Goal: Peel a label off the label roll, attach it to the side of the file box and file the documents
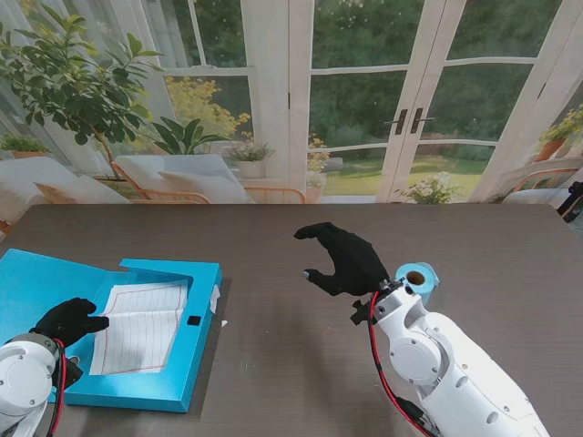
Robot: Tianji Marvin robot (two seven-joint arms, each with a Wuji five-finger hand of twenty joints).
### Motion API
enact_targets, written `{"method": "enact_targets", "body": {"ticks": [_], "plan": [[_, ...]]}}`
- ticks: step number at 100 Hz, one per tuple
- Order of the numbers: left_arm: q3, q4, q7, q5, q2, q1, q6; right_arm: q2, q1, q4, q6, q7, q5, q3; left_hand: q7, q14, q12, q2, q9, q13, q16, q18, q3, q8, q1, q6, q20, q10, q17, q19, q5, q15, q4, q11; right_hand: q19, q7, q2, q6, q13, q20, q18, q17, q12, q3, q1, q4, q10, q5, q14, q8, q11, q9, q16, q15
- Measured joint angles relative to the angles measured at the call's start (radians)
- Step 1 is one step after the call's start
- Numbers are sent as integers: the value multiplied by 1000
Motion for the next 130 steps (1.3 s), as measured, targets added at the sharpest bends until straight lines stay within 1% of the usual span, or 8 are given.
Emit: {"method": "enact_targets", "body": {"ticks": [4, 12, 32, 34, 51, 63, 103, 130], "plan": [[0, -2, 1, 13, 1, 1, -6, 0, 0, 0, 0, 0, 0, 0, -10, -9, -30, 1, -16, -13, -16, -5, -1, -5, -11, 0, -15, 0, -8, -39, -5, -28, -4, -10, 0, 0, 0, 0, 0, 0, 0, 0, 0, 0, 0, 0, 0, 0, 0, 0, 0, 0, 0, 0], [0, -8, 20, 17, 1, 6, -29, 0, 1, 0, 0, 0, 0, 0, -25, -23, -78, 39, -41, -46, -59, -15, -21, -13, -22, -22, -50, -21, -25, -142, -15, -83, -41, -21, 0, 0, 0, 0, 0, 0, 0, 0, 0, 0, 0, 0, 0, 0, 0, 0, 0, 0, 0, 0], [-4, -29, 81, 7, -6, 13, -125, -1, 2, -3, 3, -1, 1, 4, -47, -51, -152, 52, -71, -62, -101, -35, -40, -39, -33, -96, -69, -70, -26, -319, -26, -166, -42, -36, 0, 7, 0, -23, 0, 0, 0, 0, 0, 0, 0, 0, 0, 24, 0, 2, 0, 0, 0, 0], [-4, -32, 81, 7, -7, 12, -130, -1, 2, -3, 3, -1, 2, 4, -48, -53, -153, 52, -71, -62, -106, -36, -40, -40, -33, -101, -69, -73, -26, -334, -26, -174, -64, -37, 0, 9, 0, -24, 0, 0, 0, 0, 0, 0, 0, 0, 0, 25, 0, 5, 0, 0, 0, 1], [2, -47, 116, -19, -10, 4, -261, -4, -1, -17, 10, -1, 12, 15, -52, -74, -193, 52, -72, -63, -142, -41, -40, -60, -33, -164, -83, -115, -12, -530, -26, -228, -64, -39, -6, -2, 11, -48, 0, 0, 2, 0, 0, -11, 0, 0, 0, 72, 1, 7, 0, 0, 0, 2], [26, -60, 148, -58, -11, -11, -310, -6, -12, -40, 19, 11, 33, 32, -53, -88, -217, 53, -80, -74, -168, -45, -41, -67, -44, -179, -83, -124, 13, -670, -25, -246, -64, -48, -8, -9, 18, -52, 0, 0, 13, -1, 0, -22, 0, 0, 1, 107, 16, 7, -11, 37, 0, 1], [163, -65, 174, -166, -12, -77, -544, -6, -103, -171, 77, 150, 174, 117, -58, -129, -266, 53, -81, -97, -215, -75, -41, -79, -44, -201, -83, -173, 14, -737, -25, -263, -64, -61, -23, -38, 71, -49, 52, 0, 40, -1, 0, -109, -1, 12, 6, 136, 40, 7, -49, 100, 0, -32], [265, -60, 212, -206, -20, -110, -583, 8, -187, -252, 114, 262, 274, 183, -83, -132, -290, 53, -94, -114, -239, -77, -41, -98, -44, -201, -107, -178, 13, -763, -37, -274, -64, -73, -41, -68, 121, -48, 52, 20, 43, -1, 0, -141, -1, 21, 11, 136, 45, -3, -81, 100, 4, -48]]}}
